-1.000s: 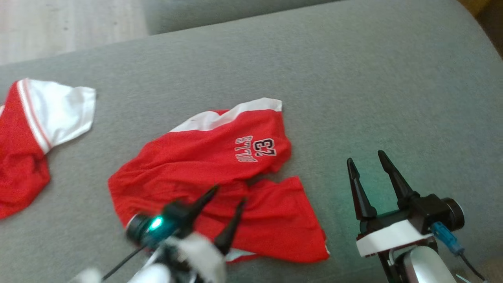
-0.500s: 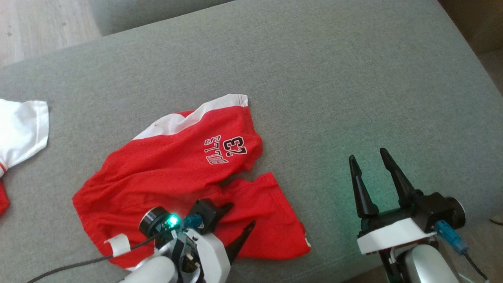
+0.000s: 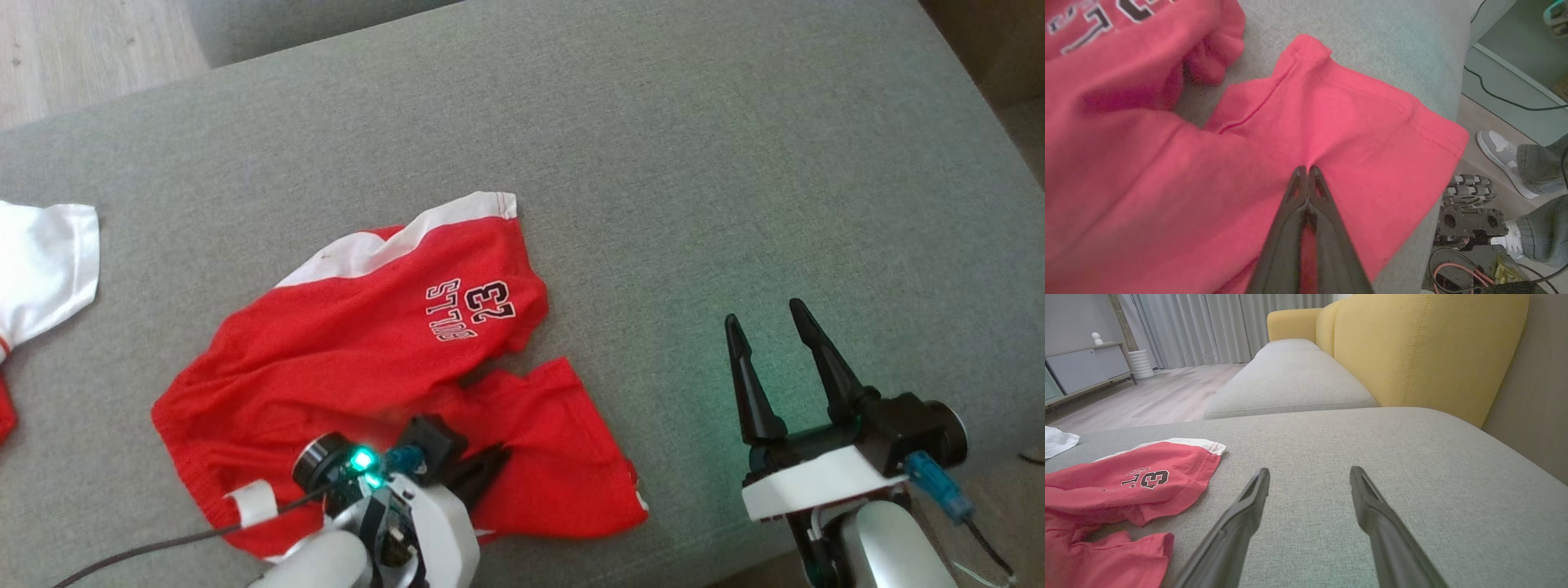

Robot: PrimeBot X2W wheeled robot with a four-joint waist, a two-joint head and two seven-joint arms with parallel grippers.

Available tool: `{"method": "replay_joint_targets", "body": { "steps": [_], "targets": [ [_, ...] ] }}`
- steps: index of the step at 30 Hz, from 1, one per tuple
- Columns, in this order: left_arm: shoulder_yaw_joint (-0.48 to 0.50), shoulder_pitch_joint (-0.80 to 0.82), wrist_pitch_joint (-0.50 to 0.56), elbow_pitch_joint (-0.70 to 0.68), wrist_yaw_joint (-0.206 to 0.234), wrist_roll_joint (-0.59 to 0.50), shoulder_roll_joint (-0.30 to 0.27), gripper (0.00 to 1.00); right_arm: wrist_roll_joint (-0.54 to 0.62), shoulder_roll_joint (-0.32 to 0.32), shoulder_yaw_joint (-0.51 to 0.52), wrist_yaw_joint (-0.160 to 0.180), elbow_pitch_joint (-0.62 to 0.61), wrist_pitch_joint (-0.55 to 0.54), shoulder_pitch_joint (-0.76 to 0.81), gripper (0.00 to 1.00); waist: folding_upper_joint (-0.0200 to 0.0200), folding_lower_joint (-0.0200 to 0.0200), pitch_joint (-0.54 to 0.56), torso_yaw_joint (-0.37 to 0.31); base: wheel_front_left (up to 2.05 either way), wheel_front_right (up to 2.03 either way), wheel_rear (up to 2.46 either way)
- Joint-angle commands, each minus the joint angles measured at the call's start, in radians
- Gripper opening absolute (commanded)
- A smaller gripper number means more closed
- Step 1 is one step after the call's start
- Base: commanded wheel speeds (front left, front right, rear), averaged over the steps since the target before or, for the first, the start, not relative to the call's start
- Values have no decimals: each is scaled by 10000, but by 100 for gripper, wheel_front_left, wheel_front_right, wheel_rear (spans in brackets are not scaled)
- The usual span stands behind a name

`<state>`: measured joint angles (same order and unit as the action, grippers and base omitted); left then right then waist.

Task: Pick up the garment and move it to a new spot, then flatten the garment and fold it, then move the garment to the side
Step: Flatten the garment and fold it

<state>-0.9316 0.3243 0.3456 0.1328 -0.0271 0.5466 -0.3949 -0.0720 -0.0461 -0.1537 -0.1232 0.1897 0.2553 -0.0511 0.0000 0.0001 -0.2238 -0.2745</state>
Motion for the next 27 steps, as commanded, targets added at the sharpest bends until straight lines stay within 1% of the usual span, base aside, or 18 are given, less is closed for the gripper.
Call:
{"method": "replay_joint_targets", "body": {
  "steps": [1, 6, 10, 12, 16, 17, 18, 20, 23, 27],
  "targets": [
    [477, 531, -242, -231, 83, 69, 22, 0, -90, -41, -235, -75, -332, 65, -242, 100, 0, -1, 2, -16, 0, 0, 0],
    [902, 807, -825, -13, 427, 95, 321, 0, -100, -41, -242, -75, -324, 65, -251, 100, 0, -1, -19, -44, 0, 0, 0],
    [1098, 1134, -1056, 414, 477, 222, 649, 0, -98, -41, -277, -75, -316, 65, -270, 100, 0, -1, -44, -50, 0, 0, 0],
    [1233, 1347, -1238, 688, 568, 225, 820, 0, -96, -41, -302, -75, -309, 65, -294, 100, 0, -1, -63, -53, 0, 0, 0],
    [1193, 1673, -1402, 1531, 550, 139, 1089, 0, -78, -41, -365, -75, -267, 65, -342, 100, 0, -1, -79, -85, 0, 0, 0],
    [1186, 1722, -1500, 1746, 550, 115, 1157, 4, -76, -41, -379, -75, -254, 65, -353, 100, 0, -1, -78, -96, 0, 0, 0],
    [1166, 1754, -1613, 1951, 541, 78, 1210, 24, -74, -41, -392, -75, -242, 65, -362, 100, 0, -1, -71, -111, 0, 0, 0],
    [1127, 1761, -1848, 2315, 502, 48, 1319, 100, -66, -41, -406, -75, -218, 65, -364, 100, 0, -1, -40, -133, 0, 0, 0],
    [1214, 1738, -2447, 2521, 601, -15, 1451, 100, -33, -41, -349, -75, -212, 65, -306, 100, 0, -1, 61, -104, 0, 0, 0],
    [1806, 1432, -3961, 2061, 1098, -11, 1485, 100, 140, -41, -116, -75, -305, 65, -194, 100, 0, -1, 319, 65, 0, 0, 0]
  ]
}}
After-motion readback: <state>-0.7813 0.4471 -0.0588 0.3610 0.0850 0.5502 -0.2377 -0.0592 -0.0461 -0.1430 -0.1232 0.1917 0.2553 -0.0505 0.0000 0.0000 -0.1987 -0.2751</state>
